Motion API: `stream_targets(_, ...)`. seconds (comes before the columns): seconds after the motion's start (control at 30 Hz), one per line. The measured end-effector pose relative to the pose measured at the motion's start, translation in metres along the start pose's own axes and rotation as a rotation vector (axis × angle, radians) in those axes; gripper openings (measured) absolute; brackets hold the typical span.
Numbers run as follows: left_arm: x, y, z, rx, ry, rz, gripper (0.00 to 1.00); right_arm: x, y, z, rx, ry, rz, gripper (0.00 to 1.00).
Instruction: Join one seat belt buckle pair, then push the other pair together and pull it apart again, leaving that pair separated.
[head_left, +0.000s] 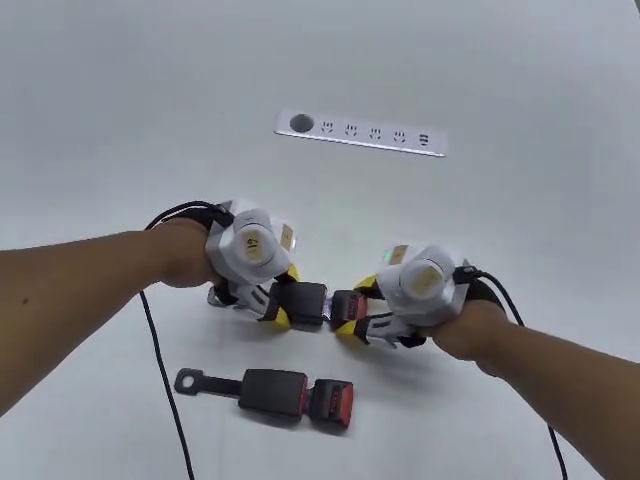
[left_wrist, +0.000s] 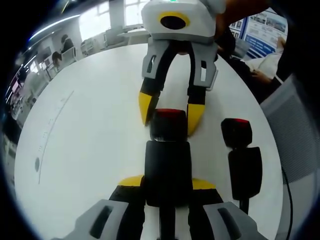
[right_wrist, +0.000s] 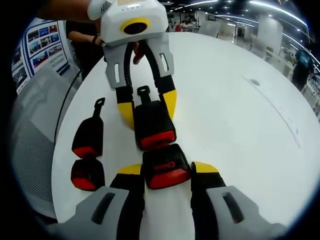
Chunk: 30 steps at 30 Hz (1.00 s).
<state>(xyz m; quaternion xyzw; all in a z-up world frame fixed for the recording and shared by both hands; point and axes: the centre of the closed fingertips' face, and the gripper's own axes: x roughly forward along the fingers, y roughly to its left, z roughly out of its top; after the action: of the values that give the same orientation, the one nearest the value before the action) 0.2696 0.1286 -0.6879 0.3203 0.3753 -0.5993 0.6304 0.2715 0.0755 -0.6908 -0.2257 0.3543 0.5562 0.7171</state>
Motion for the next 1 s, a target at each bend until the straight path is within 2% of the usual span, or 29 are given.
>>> stream_targets(0.17, 0.0011, 0.0008, -0.0020, 0.010, 0.008, -0.006, 0.33, 0.0001, -0.0001, 0.0011, 0.002, 0.005, -0.008, 0.33)
stream_targets(0.43, -0.0008, -0.0023, 0.0011, 0.030, 0.030, -0.013, 0.33, 0.0008, 0.0001, 0.0010, -0.011, 0.015, -0.013, 0.33)
stream_targets(1.0, 0.0002, 0.0002, -0.0008, 0.042, 0.038, -0.014, 0.34, -0.0003, -0.0008, 0.0018, -0.026, 0.023, -0.005, 0.33)
